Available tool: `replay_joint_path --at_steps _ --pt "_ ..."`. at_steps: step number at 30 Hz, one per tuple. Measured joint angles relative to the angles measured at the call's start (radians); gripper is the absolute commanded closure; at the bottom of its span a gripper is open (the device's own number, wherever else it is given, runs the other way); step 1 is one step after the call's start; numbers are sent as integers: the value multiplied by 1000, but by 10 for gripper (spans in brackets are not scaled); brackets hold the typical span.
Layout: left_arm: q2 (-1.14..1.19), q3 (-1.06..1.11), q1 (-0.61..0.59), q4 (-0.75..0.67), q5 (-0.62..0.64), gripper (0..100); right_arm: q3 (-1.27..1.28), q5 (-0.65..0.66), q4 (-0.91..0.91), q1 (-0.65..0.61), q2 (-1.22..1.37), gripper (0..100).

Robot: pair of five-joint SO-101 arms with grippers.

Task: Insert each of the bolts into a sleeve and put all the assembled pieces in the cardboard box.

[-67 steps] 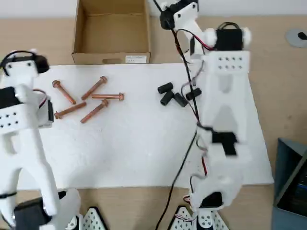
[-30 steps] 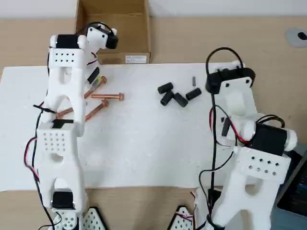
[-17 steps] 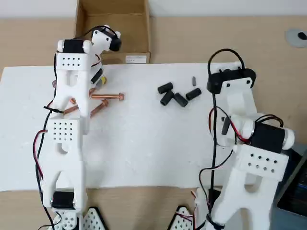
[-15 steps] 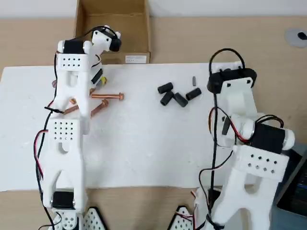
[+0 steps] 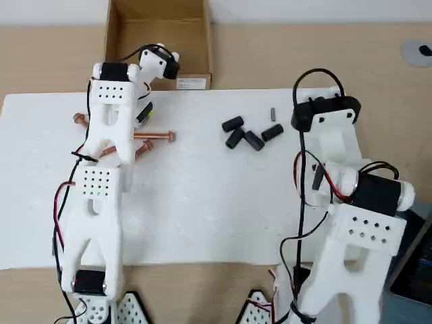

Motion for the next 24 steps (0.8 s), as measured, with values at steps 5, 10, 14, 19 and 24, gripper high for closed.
replay_joint_path --at_steps 5,10,14,19,24 --pt "2 -14 0 0 11 997 0 0 8 0 0 988" --pt "5 -72 -6 18 100 997 -40 0 55 0 0 988" --pt "-69 -77 -5 23 181 997 -132 0 104 0 0 988" --pt "-265 -48 -5 23 216 998 -218 0 115 0 -6 988" --pt "-514 160 -5 23 264 999 -230 0 115 0 -123 988"
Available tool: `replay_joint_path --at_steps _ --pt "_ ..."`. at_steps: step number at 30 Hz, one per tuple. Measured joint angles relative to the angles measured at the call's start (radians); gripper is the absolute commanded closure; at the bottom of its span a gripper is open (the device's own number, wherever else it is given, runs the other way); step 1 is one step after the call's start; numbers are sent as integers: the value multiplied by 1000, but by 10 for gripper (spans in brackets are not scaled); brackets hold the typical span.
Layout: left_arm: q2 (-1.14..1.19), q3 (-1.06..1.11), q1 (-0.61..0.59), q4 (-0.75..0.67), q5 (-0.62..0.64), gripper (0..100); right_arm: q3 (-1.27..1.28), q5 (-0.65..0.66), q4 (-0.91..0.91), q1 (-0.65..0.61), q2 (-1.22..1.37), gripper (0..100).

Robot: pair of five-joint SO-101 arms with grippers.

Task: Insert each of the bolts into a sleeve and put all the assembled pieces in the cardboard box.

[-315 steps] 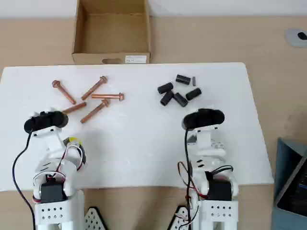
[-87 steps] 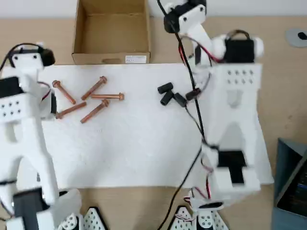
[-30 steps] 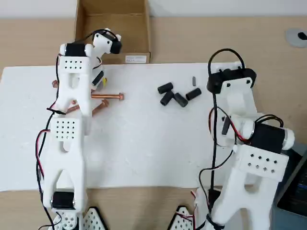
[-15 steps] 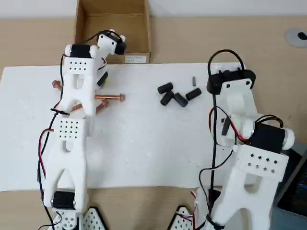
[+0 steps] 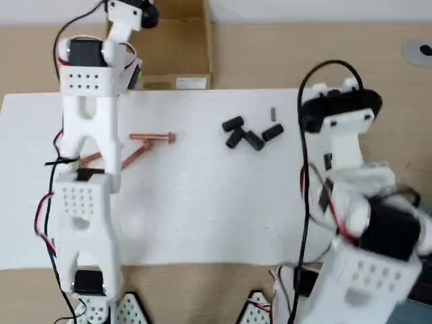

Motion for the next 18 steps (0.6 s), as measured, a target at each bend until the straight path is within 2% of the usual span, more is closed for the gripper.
replay_joint_path --at_steps 5,13,18 --pt "-324 348 14 0 121 999 -2 0 0 0 -143 988" --pt "-927 933 83 0 175 999 126 -6 2 0 -276 989" --pt "-1226 1191 98 -23 305 999 241 -147 -58 0 -356 989"
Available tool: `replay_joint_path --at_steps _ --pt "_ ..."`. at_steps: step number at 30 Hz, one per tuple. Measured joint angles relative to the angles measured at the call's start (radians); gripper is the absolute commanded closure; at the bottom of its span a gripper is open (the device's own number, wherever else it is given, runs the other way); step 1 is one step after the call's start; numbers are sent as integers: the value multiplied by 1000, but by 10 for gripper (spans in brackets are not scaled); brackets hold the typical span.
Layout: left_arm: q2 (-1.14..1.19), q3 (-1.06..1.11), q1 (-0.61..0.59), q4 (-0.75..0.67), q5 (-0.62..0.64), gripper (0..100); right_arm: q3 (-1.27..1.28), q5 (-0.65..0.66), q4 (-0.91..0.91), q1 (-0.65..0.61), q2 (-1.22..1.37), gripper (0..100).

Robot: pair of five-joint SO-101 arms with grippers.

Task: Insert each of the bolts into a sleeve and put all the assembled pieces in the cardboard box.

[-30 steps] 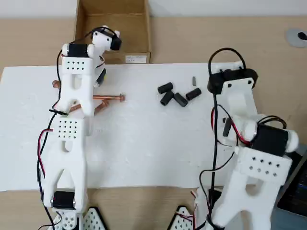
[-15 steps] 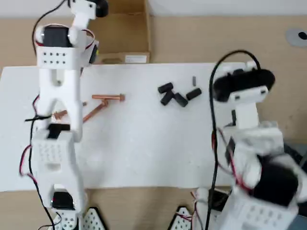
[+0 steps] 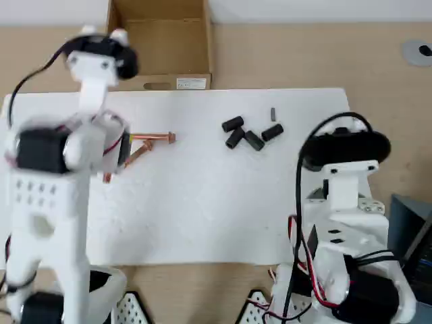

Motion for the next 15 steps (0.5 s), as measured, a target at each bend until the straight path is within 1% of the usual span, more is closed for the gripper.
replay_joint_path --at_steps 3,5,11,15 --pt "-152 180 0 -61 80 999 101 -57 -86 0 -54 989" --pt "-259 298 0 -115 118 999 183 -69 -147 0 -98 989" --pt "-628 678 0 -361 196 999 430 -74 -336 -3 -279 989" --pt "-873 916 0 -500 261 999 583 -87 -419 -84 -397 989"
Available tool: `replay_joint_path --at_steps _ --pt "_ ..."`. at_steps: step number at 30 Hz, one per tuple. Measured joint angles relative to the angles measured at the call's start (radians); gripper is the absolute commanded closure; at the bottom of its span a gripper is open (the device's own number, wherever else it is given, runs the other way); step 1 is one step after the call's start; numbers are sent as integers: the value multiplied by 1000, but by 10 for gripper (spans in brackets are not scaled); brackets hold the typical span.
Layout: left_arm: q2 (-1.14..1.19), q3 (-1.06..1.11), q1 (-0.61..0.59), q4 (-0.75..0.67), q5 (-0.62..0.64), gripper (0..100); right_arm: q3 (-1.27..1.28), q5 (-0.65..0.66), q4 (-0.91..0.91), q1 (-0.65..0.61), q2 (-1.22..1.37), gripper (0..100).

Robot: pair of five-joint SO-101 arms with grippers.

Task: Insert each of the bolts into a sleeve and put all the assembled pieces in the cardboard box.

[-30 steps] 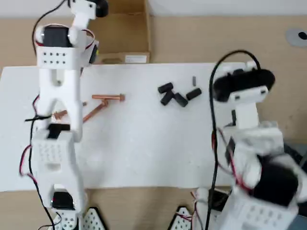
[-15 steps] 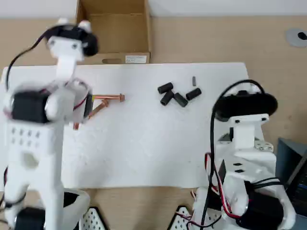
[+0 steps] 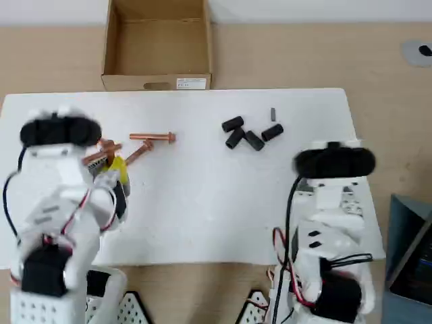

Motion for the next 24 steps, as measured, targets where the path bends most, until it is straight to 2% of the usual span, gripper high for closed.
replay_joint_path --at_steps 4,10,18,24 --pt "-206 169 0 -75 74 999 106 -54 -60 -118 -126 989" --pt "-402 269 0 -118 149 999 204 -63 -83 -336 -149 989" --pt "-422 269 0 -126 318 999 226 -63 -118 -582 -150 989" --pt "-422 269 35 -215 427 998 230 -63 -138 -761 -150 989"
